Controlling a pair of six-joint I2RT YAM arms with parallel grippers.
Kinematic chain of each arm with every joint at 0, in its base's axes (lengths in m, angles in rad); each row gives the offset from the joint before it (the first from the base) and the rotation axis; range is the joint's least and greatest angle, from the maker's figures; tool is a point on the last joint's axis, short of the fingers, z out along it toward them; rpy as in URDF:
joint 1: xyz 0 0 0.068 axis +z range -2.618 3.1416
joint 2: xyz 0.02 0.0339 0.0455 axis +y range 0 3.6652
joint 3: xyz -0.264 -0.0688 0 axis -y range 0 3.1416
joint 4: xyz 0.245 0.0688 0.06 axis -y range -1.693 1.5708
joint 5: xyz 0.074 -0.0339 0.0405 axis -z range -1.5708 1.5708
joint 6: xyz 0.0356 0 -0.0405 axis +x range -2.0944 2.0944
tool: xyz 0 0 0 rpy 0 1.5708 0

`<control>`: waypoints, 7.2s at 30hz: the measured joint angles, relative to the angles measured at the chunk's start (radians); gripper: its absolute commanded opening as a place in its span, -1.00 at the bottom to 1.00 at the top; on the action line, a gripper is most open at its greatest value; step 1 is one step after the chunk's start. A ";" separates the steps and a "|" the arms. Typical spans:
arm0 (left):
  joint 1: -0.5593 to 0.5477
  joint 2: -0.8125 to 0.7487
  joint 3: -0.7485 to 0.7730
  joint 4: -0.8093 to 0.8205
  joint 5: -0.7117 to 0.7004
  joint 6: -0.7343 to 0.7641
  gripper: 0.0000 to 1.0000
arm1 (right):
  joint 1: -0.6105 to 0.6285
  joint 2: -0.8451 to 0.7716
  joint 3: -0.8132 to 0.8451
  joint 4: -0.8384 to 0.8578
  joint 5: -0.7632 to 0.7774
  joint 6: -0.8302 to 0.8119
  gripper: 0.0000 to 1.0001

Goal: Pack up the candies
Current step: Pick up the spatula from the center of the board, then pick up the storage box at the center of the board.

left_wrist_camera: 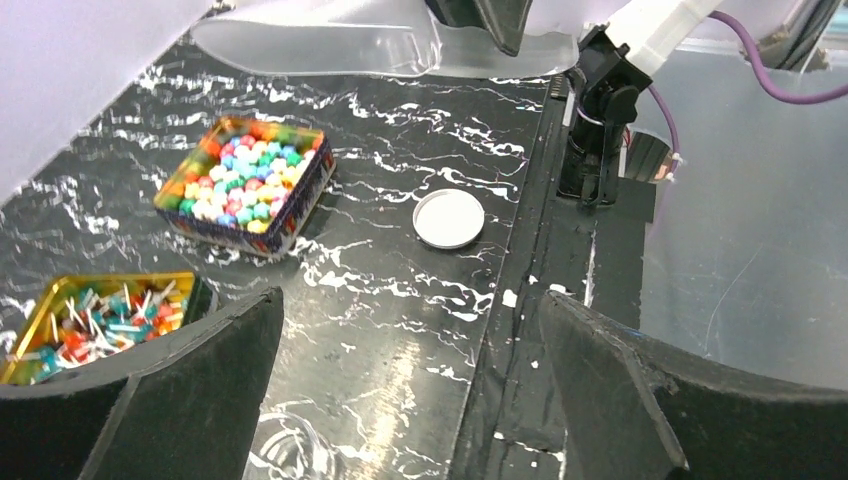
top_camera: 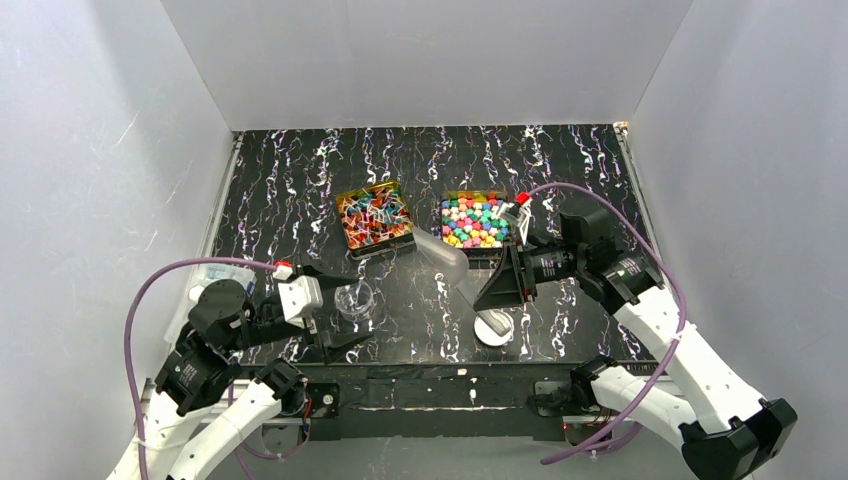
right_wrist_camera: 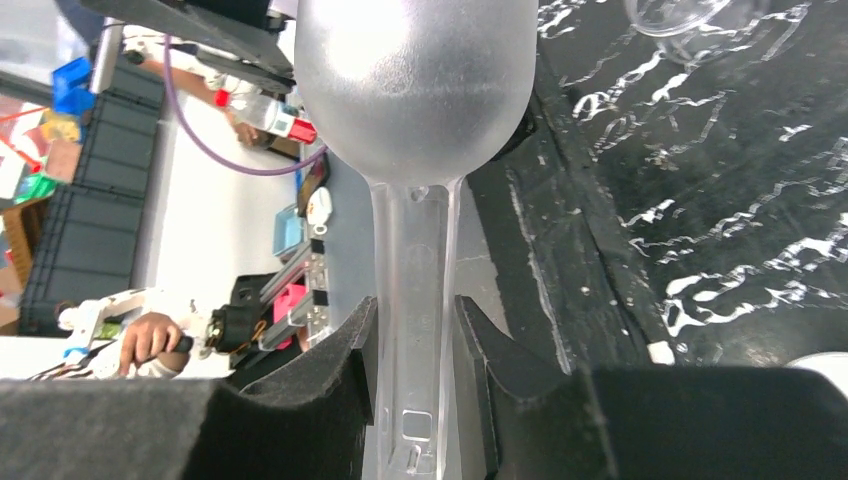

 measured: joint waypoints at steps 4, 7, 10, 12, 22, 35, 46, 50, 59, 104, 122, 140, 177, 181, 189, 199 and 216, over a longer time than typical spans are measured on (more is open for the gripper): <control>0.000 0.001 0.000 0.027 0.049 0.081 0.99 | 0.026 -0.018 -0.030 0.059 -0.046 0.056 -0.97; 0.000 0.008 0.000 0.054 0.064 0.127 0.99 | 0.068 -0.020 -0.035 0.088 -0.059 0.074 -0.97; 0.000 0.021 0.000 0.078 0.071 0.150 0.99 | 0.147 -0.018 -0.036 0.116 -0.055 0.085 -0.97; 0.000 0.033 0.000 0.092 0.071 0.164 0.99 | 0.220 -0.010 -0.036 0.134 -0.044 0.086 -0.97; 0.000 0.038 0.000 0.122 0.080 0.202 0.99 | 0.412 0.067 -0.036 0.142 -0.005 0.040 -0.97; 0.000 0.013 0.000 0.139 0.267 0.211 0.46 | 0.470 0.084 -0.036 0.249 -0.006 0.069 -0.97; 0.000 0.050 0.000 0.147 0.338 0.221 -0.07 | 0.499 0.084 -0.036 0.290 -0.006 0.092 -0.97; 0.000 0.064 0.002 0.149 0.351 0.220 -0.23 | 0.502 0.085 -0.036 0.291 -0.006 0.092 -0.97; 0.000 0.068 0.002 0.169 0.364 0.222 -0.27 | 0.507 0.085 -0.036 0.291 0.002 0.092 -0.97; 0.000 -0.003 -0.031 0.018 -0.062 -0.149 -1.00 | 0.513 0.141 0.342 -0.162 0.605 -0.335 0.73; 0.000 0.108 0.018 -0.187 -0.310 -0.808 -1.00 | 0.717 0.014 0.086 0.108 0.892 -0.668 0.69; 0.000 0.106 -0.008 -0.230 -0.201 -1.061 -1.00 | 1.076 0.080 -0.036 0.283 1.434 -0.983 0.43; 0.000 0.100 -0.053 -0.169 -0.067 -1.126 -0.99 | 1.083 0.010 -0.103 0.326 1.396 -0.895 -0.97; -0.005 0.104 -0.060 -0.149 -0.059 -1.125 -0.38 | 1.083 -0.022 -0.125 0.336 1.386 -0.865 -0.97; -0.005 0.131 -0.022 -0.191 -0.151 -1.039 0.90 | 1.084 -0.002 -0.068 0.275 1.465 -0.801 -0.97; -0.005 0.212 0.134 -0.234 -0.354 -0.877 0.97 | 1.023 0.125 0.053 0.093 1.618 -0.714 -0.97; 0.057 0.541 0.259 -0.306 -0.753 -0.675 0.74 | 0.641 0.257 0.163 -0.076 1.636 -0.675 -0.97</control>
